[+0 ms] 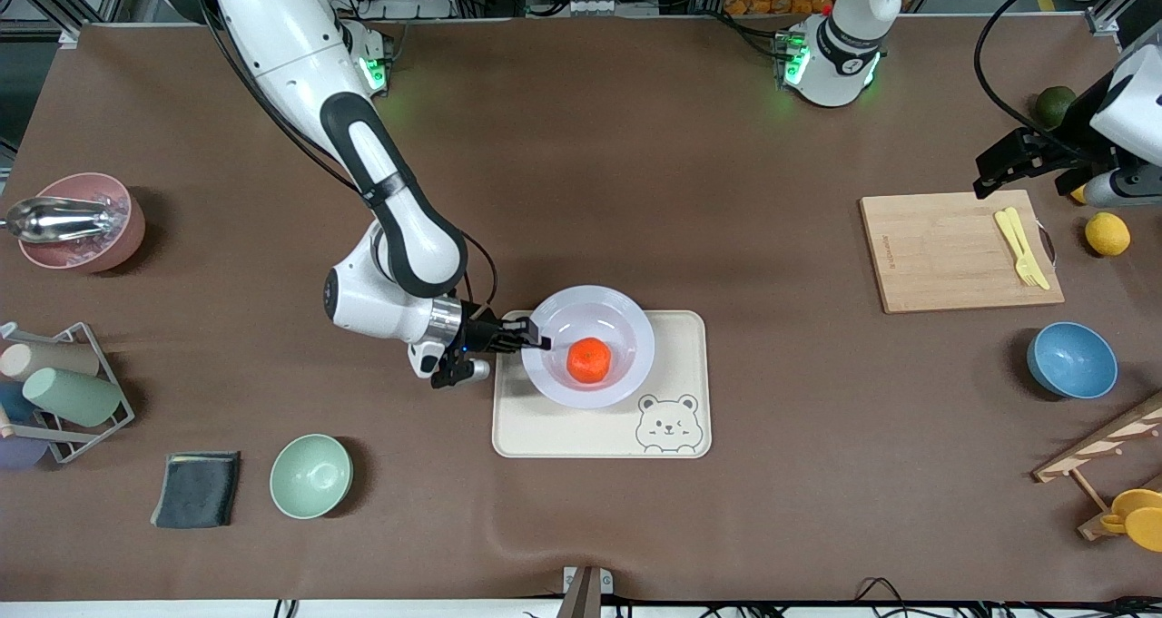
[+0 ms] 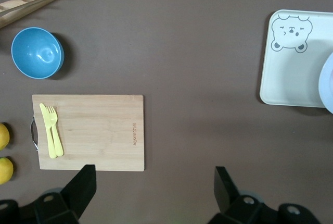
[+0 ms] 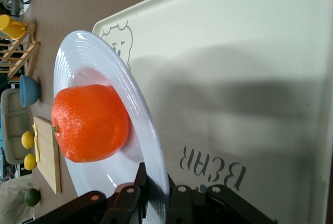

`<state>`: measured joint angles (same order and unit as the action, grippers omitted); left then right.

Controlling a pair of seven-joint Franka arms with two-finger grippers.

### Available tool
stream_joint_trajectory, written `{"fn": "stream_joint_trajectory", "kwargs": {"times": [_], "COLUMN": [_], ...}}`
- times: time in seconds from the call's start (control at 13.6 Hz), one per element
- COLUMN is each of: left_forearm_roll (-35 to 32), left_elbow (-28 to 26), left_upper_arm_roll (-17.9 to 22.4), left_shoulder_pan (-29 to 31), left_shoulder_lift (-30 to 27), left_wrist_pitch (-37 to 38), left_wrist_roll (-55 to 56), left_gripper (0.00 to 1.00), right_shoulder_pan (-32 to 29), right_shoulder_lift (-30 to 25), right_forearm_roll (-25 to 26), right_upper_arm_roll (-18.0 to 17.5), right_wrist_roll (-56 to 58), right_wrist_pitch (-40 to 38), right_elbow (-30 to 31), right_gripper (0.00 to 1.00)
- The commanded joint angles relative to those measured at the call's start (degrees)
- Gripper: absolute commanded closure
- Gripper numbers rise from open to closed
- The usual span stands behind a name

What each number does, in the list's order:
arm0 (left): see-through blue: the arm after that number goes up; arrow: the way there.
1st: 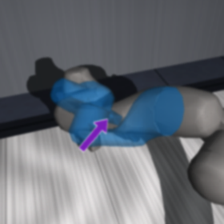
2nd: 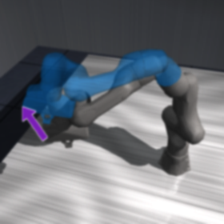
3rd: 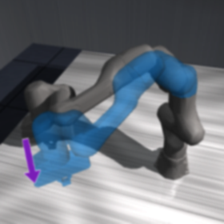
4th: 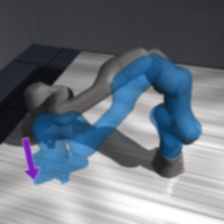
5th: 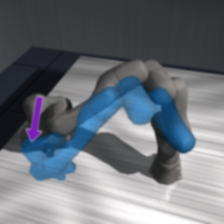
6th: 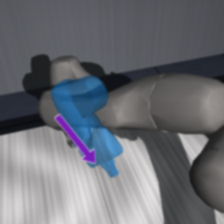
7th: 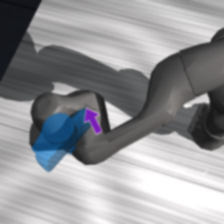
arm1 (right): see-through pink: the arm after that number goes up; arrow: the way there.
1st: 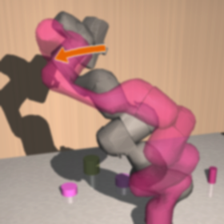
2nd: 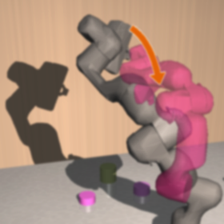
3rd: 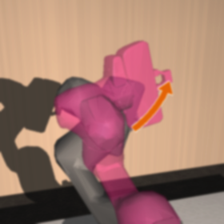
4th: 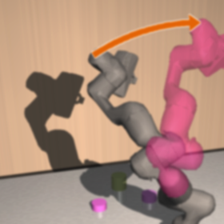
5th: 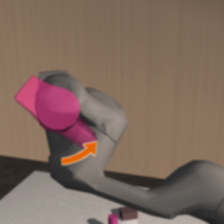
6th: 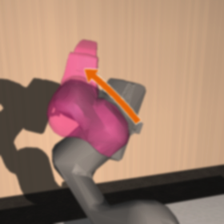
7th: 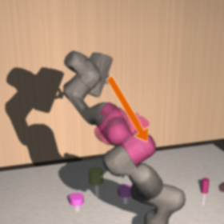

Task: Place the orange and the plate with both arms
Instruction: 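Slide the plate with the orange onto the bear tray with the right gripper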

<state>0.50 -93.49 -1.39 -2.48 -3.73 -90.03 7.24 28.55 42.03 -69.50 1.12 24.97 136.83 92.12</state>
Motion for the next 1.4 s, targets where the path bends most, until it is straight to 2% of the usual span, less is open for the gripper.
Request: {"fn": "stream_joint_trajectory", "kwargs": {"times": [0.0,0.15,0.37,0.44,0.59,0.66,1.03,1.18,1.32], "left_forearm_roll": [-1.11,-1.29,-1.29,-1.29,-1.29,-1.29,-1.29,-1.29,-1.29], "left_elbow": [1.03,1.12,1.12,1.20,1.12,1.12,1.12,1.12,1.12], "left_upper_arm_roll": [0.25,0.25,0.16,0.16,0.16,0.16,-0.01,-0.01,-0.01], "left_shoulder_pan": [-0.24,-0.33,-0.42,-0.50,-0.42,-0.42,-0.68,-0.68,-0.68], "left_shoulder_lift": [0.22,0.39,0.57,0.57,0.57,0.57,0.66,0.66,0.48], "left_wrist_pitch": [1.00,1.00,1.09,1.09,1.09,1.09,1.09,1.09,1.17], "left_wrist_roll": [1.29,1.11,0.76,0.85,1.02,1.02,1.02,0.94,0.67], "left_gripper": [0.00,0.00,0.00,0.00,0.00,0.00,0.00,0.00,0.00], "right_shoulder_pan": [0.18,0.10,0.28,0.19,0.19,0.19,-2.00,-3.93,-5.17], "right_shoulder_lift": [4.72,7.97,9.21,9.21,9.21,9.13,7.37,6.76,5.44], "right_forearm_roll": [4.36,4.19,3.75,3.75,3.67,3.84,4.89,8.22,13.66], "right_upper_arm_roll": [-0.86,-0.86,-1.12,-1.12,-1.12,-1.12,-0.77,-0.86,-0.77], "right_wrist_roll": [-7.37,-8.53,-8.62,-8.62,-8.53,-8.18,-7.56,-5.64,-5.37], "right_wrist_pitch": [-0.69,-0.77,-0.86,-0.95,-0.86,-0.86,-3.57,-5.25,-6.30], "right_elbow": [-6.50,-9.75,-10.20,-10.20,-10.20,-10.20,-10.12,-10.12,-10.12], "right_gripper": [1.00,1.00,1.00,0.96,0.41,0.00,0.00,0.00,0.00]}}
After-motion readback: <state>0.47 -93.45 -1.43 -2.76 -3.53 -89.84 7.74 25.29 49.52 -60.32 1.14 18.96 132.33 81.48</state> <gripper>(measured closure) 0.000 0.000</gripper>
